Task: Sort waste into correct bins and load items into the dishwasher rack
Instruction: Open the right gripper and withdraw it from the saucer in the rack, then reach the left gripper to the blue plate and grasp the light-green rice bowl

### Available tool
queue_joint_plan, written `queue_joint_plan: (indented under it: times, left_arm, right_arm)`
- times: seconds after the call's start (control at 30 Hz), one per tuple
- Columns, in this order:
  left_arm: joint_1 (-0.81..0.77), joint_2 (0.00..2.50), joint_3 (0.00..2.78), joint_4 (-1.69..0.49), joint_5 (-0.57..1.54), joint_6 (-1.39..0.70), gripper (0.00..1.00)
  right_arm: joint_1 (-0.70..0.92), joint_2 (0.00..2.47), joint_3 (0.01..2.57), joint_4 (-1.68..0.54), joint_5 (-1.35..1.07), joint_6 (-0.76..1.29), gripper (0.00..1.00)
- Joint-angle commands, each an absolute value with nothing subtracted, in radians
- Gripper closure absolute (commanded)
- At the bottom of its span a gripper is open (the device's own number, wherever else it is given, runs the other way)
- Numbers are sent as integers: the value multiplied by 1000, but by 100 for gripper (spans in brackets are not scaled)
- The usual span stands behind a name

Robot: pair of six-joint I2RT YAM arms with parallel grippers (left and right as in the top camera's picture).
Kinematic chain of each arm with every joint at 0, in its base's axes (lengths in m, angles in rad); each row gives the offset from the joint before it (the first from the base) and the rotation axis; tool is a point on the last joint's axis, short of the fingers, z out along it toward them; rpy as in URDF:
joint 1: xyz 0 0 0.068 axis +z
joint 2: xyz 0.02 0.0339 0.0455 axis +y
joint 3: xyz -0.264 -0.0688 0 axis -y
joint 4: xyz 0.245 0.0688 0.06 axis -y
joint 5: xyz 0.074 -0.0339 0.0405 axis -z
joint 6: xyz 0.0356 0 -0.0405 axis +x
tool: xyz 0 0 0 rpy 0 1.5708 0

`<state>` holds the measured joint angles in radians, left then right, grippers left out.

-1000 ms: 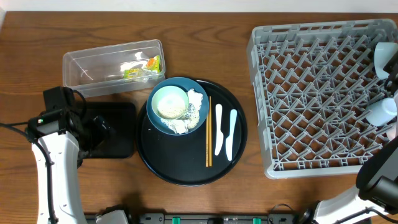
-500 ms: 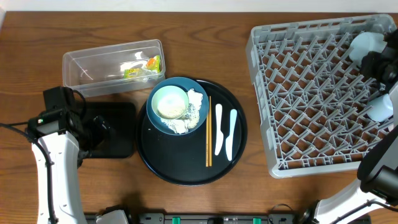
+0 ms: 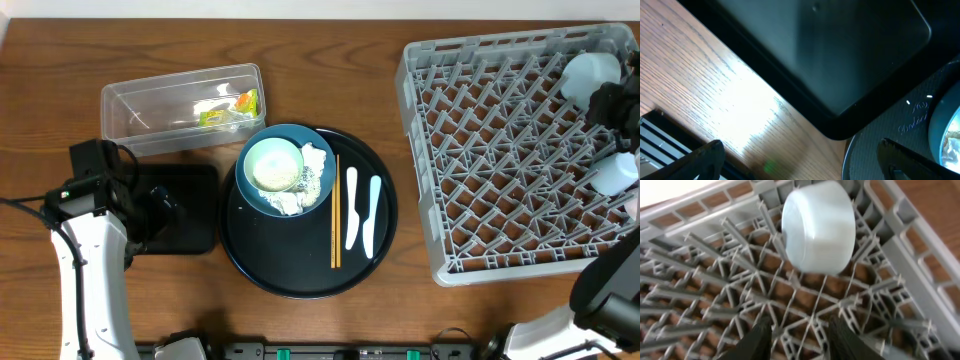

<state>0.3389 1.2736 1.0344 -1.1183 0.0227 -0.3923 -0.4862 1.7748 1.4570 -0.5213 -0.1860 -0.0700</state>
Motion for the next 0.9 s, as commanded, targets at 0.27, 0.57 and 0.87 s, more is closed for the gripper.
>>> queue_joint_plan:
  times: [0.27,0.57,0.87]
  left_arm:
    - [344,1274,1032,-1120,14,-393,2]
    - [344,1274,1032,-1120,14,-393,2]
    - [344,1274,1032,-1121,15,-393,2]
  right_arm:
    - [-331,1604,1457,-793,-271,-76,62]
    - [33,1607,1457,-911,-295,-113,55]
    - [321,1630,1457,-875,-249,-22,51]
